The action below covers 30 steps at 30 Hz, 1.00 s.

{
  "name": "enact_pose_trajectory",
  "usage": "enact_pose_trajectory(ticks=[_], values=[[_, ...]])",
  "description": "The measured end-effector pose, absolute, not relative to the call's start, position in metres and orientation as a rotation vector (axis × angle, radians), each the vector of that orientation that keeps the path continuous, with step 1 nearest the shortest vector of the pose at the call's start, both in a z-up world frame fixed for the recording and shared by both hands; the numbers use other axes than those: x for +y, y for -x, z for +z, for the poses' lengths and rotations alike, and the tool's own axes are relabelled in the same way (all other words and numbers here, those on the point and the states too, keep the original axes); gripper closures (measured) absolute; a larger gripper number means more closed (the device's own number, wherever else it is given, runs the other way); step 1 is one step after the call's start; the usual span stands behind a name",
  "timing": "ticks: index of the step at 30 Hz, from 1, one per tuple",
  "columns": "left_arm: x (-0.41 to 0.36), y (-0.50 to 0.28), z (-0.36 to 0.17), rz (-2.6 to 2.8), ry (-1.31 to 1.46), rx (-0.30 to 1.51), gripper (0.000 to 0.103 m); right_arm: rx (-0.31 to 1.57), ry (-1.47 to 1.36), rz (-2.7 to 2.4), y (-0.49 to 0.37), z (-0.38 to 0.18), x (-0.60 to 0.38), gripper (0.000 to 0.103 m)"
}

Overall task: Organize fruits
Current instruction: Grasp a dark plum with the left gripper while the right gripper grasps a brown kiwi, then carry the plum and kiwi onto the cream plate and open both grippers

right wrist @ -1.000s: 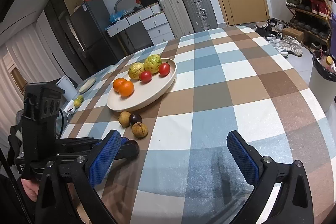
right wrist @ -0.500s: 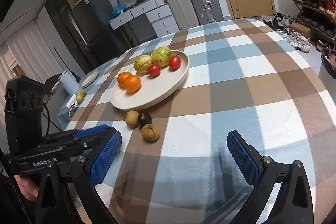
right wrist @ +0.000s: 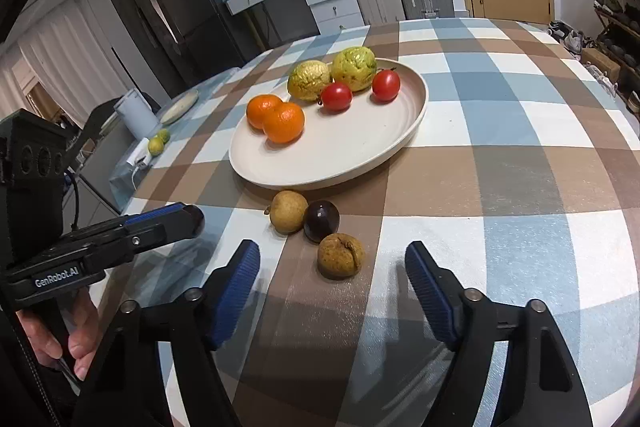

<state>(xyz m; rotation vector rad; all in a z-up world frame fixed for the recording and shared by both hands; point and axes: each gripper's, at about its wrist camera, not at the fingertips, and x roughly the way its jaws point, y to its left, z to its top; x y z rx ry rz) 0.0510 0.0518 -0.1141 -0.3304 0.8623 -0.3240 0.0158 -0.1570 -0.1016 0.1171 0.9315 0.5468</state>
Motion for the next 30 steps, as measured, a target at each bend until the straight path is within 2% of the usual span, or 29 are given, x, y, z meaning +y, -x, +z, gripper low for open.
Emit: enact_pose_trajectory(ticks=[3, 7, 10, 11, 12, 22, 30], values=[[0.054, -0.052, -0.115, -0.323, 0.337, 0.861, 0.081, 0.938, -0.087, 0.534, -0.017, -0.103, -0.152, 0.046], [0.055, -0.055, -0.115, -0.319, 0.339, 0.859, 0.081, 0.945, -0.042, 0.519, -0.016, -0.105, -0.147, 0.053], [0.058, -0.058, -0.114, -0.310, 0.341, 0.854, 0.081, 0.950, -0.031, 0.526, -0.014, -0.107, -0.146, 0.065], [0.059, -0.060, -0.113, -0.306, 0.341, 0.853, 0.081, 0.949, -0.025, 0.526, -0.014, -0.108, -0.146, 0.073], [0.061, -0.061, -0.113, -0.301, 0.343, 0.852, 0.081, 0.951, -0.020, 0.526, -0.014, -0.109, -0.146, 0.076], [0.065, -0.083, -0.109, -0.269, 0.336, 0.846, 0.081, 0.903, -0.097, 0.520, -0.018, -0.099, -0.166, 0.077], [0.065, -0.110, -0.102, -0.266, 0.335, 0.838, 0.081, 0.813, -0.133, 0.534, -0.042, -0.069, -0.173, 0.077]])
